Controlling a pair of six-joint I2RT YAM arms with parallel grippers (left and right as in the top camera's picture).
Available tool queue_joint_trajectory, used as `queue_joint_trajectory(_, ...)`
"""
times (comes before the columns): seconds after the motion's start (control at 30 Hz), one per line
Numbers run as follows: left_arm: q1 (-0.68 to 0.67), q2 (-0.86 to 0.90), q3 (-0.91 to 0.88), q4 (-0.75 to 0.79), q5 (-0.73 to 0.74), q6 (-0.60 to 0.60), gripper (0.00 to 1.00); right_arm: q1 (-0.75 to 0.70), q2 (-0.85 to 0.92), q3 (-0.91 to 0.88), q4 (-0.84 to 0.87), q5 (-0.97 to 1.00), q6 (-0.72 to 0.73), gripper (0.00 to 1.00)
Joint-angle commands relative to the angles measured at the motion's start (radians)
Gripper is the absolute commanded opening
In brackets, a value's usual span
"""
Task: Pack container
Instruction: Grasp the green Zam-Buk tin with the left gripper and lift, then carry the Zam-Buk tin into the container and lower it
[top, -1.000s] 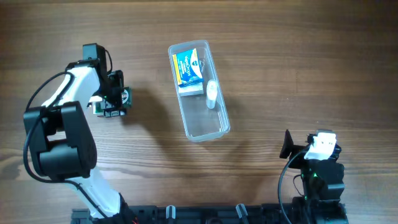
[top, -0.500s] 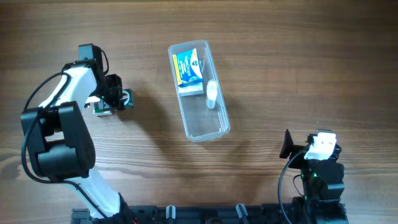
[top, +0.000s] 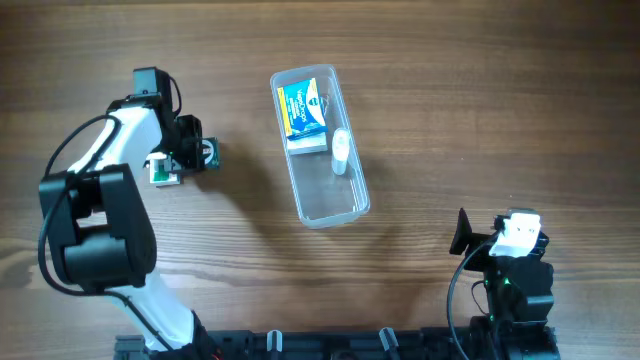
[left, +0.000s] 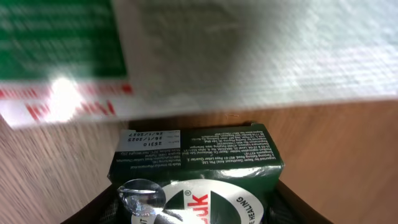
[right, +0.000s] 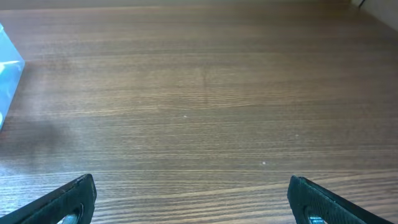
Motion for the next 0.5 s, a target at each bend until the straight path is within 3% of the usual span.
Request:
queue_joint_trajectory(0.0,-0.029,-0.093,-0.003,0.01,-0.032,0.002,0.51,-0.004,-0.006,-0.005,0.003,-0.009,0.013,1.0)
queue_joint_trajectory(0.47,-0.214,-0.348,0.043,0.013,-0.109,0.002,0.52,-0.004,-0.006,-0.005,0.003,-0.009,0.013,1.0)
